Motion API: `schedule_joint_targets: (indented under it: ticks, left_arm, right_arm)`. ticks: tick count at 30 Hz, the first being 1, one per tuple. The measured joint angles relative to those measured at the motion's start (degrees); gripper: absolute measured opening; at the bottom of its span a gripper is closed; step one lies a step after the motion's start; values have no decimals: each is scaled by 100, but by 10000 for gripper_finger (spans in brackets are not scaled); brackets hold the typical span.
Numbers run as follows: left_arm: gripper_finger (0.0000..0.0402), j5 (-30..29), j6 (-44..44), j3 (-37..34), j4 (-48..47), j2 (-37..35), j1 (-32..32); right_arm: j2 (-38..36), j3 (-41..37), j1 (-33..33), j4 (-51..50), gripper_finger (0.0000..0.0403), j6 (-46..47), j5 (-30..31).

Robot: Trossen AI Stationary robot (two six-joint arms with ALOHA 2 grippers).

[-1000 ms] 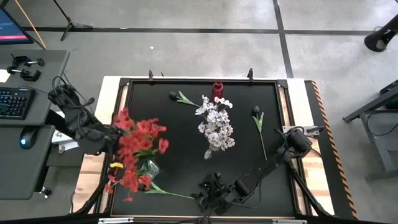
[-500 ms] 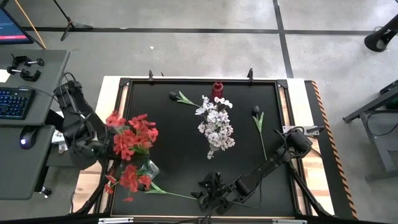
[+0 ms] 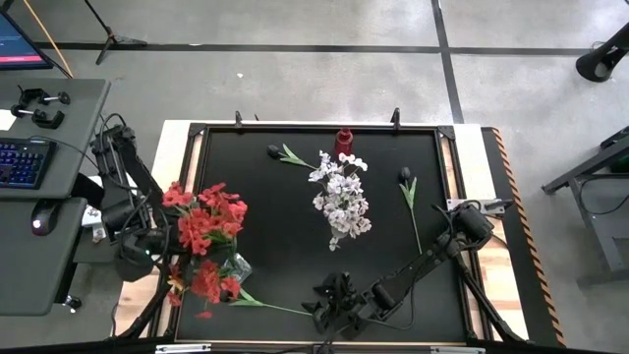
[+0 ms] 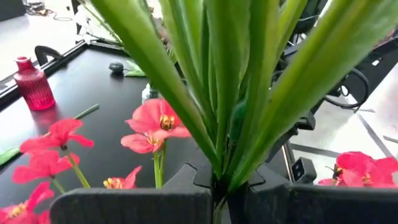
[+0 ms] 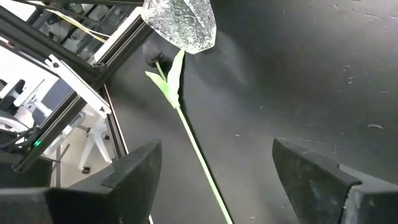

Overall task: Sort flowers into vase by color
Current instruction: Put the red flowers into the left transparent vase

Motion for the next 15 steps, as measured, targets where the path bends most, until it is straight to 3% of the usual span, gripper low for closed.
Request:
schedule_joint_targets:
  ticks: [10, 15]
  left_arm:
    - [0, 249, 341, 24, -68, -583, 2]
    - [0, 558, 74, 24, -461, -487, 2]
  right_arm:
    - [0, 2, 0, -2, 293, 56, -4]
    - [-2, 2, 0, -2, 293, 56, -2]
